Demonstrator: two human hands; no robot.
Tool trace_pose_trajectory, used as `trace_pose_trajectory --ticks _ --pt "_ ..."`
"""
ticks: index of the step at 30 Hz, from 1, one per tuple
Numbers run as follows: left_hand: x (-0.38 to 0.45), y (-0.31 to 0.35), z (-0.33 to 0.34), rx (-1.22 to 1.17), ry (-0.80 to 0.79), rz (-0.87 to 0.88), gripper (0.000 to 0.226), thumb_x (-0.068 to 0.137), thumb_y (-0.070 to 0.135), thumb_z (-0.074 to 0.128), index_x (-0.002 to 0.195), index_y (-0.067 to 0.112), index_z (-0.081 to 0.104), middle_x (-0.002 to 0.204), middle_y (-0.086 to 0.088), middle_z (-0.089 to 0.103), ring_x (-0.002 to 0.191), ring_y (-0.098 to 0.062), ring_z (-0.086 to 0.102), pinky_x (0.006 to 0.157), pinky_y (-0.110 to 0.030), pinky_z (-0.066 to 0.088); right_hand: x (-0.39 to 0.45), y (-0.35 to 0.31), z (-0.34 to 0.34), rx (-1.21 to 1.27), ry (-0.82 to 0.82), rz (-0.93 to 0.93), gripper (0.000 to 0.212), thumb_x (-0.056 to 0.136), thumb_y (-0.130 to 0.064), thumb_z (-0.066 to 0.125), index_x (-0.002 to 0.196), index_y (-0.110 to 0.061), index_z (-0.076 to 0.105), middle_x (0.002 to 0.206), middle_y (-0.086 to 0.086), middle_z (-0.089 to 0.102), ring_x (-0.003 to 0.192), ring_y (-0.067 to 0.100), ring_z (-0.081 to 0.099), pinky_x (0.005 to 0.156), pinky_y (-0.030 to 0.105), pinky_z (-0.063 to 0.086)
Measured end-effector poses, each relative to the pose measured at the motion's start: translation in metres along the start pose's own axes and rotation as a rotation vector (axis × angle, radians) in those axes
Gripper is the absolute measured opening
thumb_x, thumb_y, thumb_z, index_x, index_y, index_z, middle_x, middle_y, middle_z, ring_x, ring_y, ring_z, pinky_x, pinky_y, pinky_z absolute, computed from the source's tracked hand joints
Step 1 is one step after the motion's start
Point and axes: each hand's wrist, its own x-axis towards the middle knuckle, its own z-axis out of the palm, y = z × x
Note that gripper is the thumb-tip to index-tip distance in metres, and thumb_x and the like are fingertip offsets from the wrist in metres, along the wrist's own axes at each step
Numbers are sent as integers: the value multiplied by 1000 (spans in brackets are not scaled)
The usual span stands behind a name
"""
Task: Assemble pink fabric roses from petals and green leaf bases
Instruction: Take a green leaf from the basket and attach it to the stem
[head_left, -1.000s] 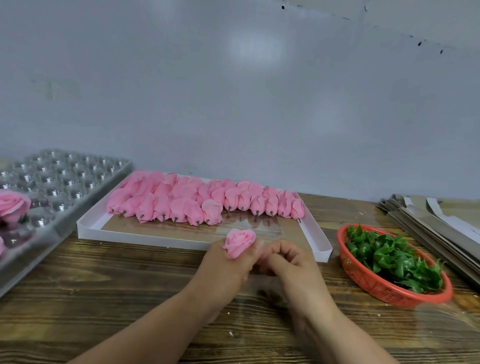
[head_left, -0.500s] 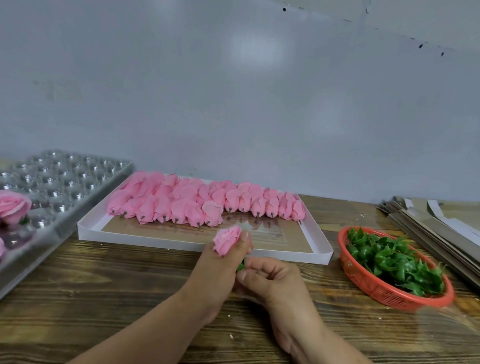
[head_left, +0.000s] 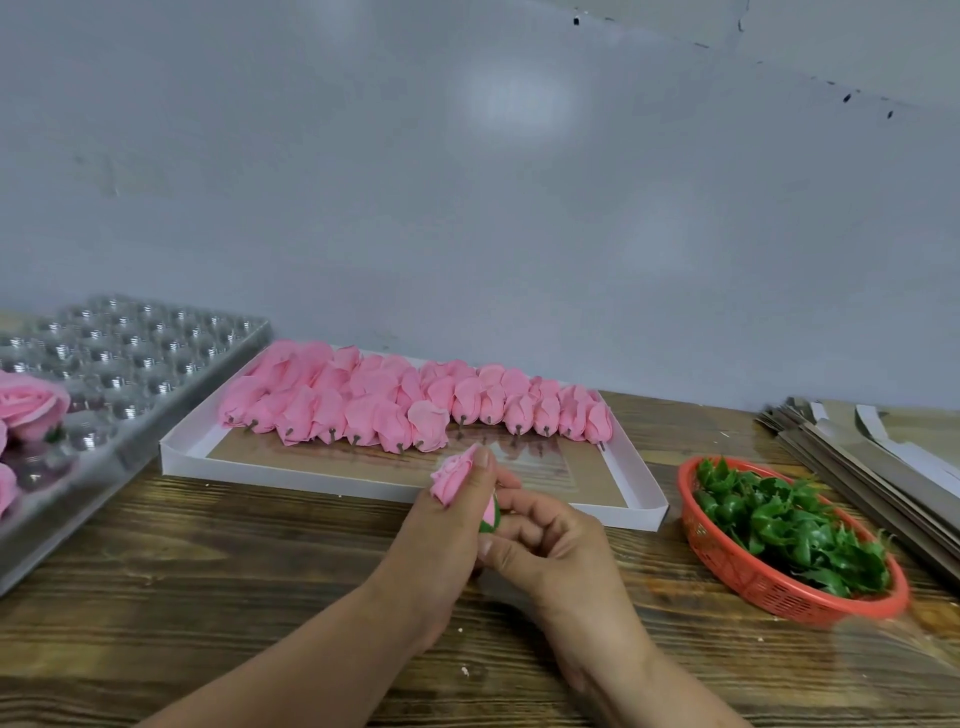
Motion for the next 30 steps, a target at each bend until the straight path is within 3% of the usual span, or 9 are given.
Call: trace_pose_trajectory --ticks 4,8,13,15,18,22,25,28,30 --pt "-1 -3 -2 92 -24 43 45 74 66 39 78 32 68 77 0 72 73 -13 68 62 -26 52 -1 -1 -2 31 -28 55 25 74 13 64 92 -3 70 72 13 70 71 24 66 82 46 52" --pt "-4 -3 -4 145 -70 44 43 73 65 41 81 33 68 83 0 74 75 -8 69 60 -16 50 -2 2 -2 138 -4 51 29 63 2 71 92 1 68 84 24 70 77 29 67 79 40 55" --pt "-5 1 0 138 -96 44 41 74 65 42 85 36 69 89 -4 74 91 -21 70 86 -40 56 -2 2 -2 -11 34 -90 22 66 -4 79 85 -10 70 75 35 63 73 25 59 75 38 52" --pt "-6 1 3 69 -91 18 41 75 65 42 86 36 69 90 -10 74 95 -29 69 94 -48 52 -3 3 -1 -80 51 -147 22 66 -8 79 86 -11 69 70 19 69 67 22 63 67 31 53" --pt "-6 3 4 -45 -52 -54 43 74 64 44 90 34 71 92 -19 72 97 -35 68 96 -49 51 -5 3 -1 -198 87 -194 28 72 -1 74 94 -17 69 77 9 73 70 17 68 63 26 54" --pt "-5 9 3 -72 -46 -86 43 75 60 45 93 31 73 97 -21 72 91 -31 69 93 -48 52 -6 2 -3 -380 17 -206 42 75 8 70 104 -23 66 89 2 74 85 17 70 77 34 56" --pt "-7 9 5 -65 -55 -102 42 79 58 45 94 30 73 100 -18 72 95 -30 69 94 -44 52 -6 5 -1 -453 98 -235 30 73 -10 73 93 -31 67 79 5 71 72 17 67 67 46 56" --pt "-9 6 6 -49 -64 -146 37 92 52 41 93 33 73 105 -18 70 106 -34 65 99 -48 48 -7 9 1 -502 151 -253 24 68 -41 67 91 -38 60 73 16 65 64 36 59 59 56 50" --pt "-8 4 6 -49 -73 -153 37 94 51 40 93 33 72 105 -18 70 108 -37 63 101 -51 46 -7 10 0 -525 145 -248 25 68 -45 64 90 -36 59 72 18 64 63 37 58 57 57 48"
